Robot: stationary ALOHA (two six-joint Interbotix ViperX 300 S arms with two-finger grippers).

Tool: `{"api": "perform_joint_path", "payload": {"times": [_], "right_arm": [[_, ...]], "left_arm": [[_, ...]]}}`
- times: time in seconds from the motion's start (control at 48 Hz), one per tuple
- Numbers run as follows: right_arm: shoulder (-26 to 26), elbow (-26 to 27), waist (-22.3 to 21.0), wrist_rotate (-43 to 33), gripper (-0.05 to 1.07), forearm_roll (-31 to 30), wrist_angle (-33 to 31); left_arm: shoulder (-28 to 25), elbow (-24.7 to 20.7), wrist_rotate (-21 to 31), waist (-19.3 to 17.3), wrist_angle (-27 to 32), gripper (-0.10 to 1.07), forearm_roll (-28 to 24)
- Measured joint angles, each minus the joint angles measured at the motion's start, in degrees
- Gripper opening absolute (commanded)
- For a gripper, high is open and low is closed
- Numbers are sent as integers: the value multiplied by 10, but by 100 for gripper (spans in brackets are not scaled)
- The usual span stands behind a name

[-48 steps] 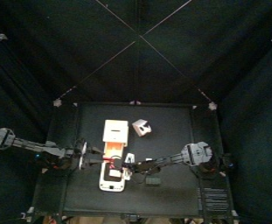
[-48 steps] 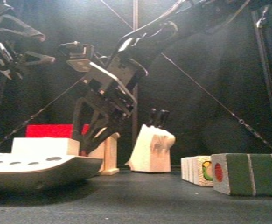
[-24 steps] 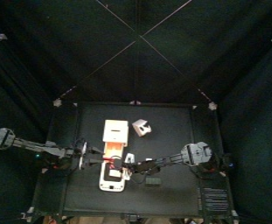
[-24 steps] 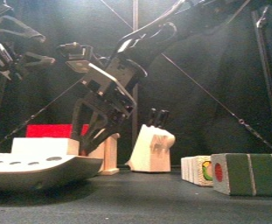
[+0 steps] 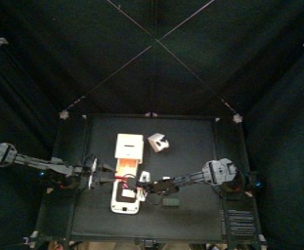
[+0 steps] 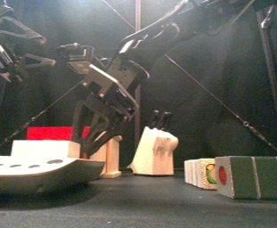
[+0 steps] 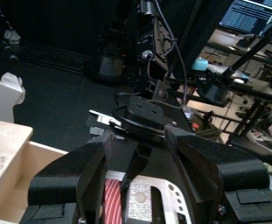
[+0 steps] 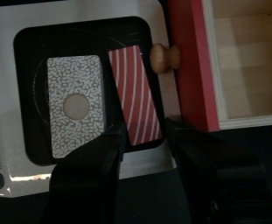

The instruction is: Grab salmon

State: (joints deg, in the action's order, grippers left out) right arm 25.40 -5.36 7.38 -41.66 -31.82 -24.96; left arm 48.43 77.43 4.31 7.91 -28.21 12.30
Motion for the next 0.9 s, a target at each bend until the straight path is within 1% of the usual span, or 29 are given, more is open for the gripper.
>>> {"api": "perform_joint_path", "payload": {"times": [0.896], "right_arm": [[0, 0, 5, 1, 78, -1, 0]], "left_arm": [[0, 2, 0, -4, 0, 87, 0]]}}
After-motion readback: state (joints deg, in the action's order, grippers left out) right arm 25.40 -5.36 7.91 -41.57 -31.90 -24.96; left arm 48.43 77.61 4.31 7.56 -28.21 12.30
